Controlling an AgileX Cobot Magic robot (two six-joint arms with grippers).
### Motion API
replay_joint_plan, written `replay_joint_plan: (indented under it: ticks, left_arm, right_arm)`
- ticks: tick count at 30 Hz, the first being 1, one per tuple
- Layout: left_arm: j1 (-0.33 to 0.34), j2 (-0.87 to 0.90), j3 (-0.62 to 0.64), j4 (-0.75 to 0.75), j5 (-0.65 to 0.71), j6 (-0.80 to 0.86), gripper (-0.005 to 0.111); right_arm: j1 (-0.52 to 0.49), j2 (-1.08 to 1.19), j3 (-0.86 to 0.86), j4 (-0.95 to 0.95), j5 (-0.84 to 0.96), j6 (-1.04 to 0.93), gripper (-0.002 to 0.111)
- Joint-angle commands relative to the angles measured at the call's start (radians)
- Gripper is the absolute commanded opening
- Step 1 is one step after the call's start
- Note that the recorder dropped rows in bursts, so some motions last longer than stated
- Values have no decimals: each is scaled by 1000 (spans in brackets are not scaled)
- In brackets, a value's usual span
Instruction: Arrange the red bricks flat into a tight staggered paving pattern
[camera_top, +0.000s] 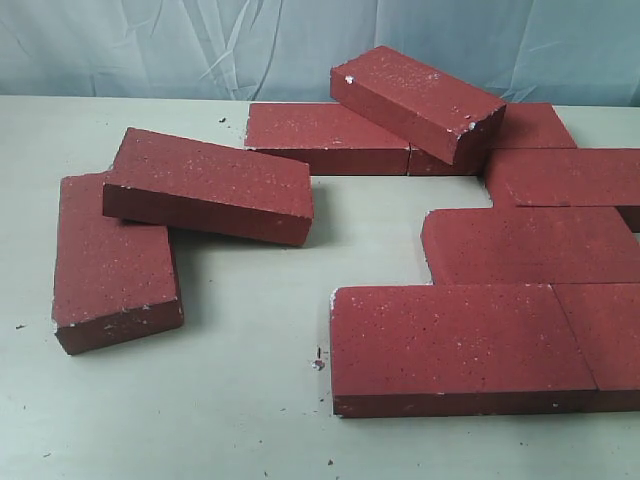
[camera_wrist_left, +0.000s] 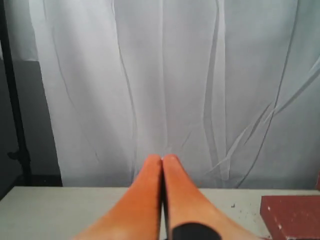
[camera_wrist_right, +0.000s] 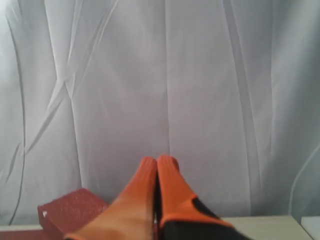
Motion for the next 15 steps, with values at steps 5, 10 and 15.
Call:
replay_joint_plan:
  ticks: [5, 10, 15]
  left_arm:
    - [-1, 217, -126, 107, 148, 2, 0]
    - [-1, 314, -186, 112, 247, 2, 0]
    - [-1, 407, -234, 112, 321, 2, 0]
  right_arm:
    - [-1, 209, -93, -42, 87, -5, -1]
    - [5, 347, -169, -51, 151, -10, -1]
    - [59, 495, -266, -51, 309, -33, -1]
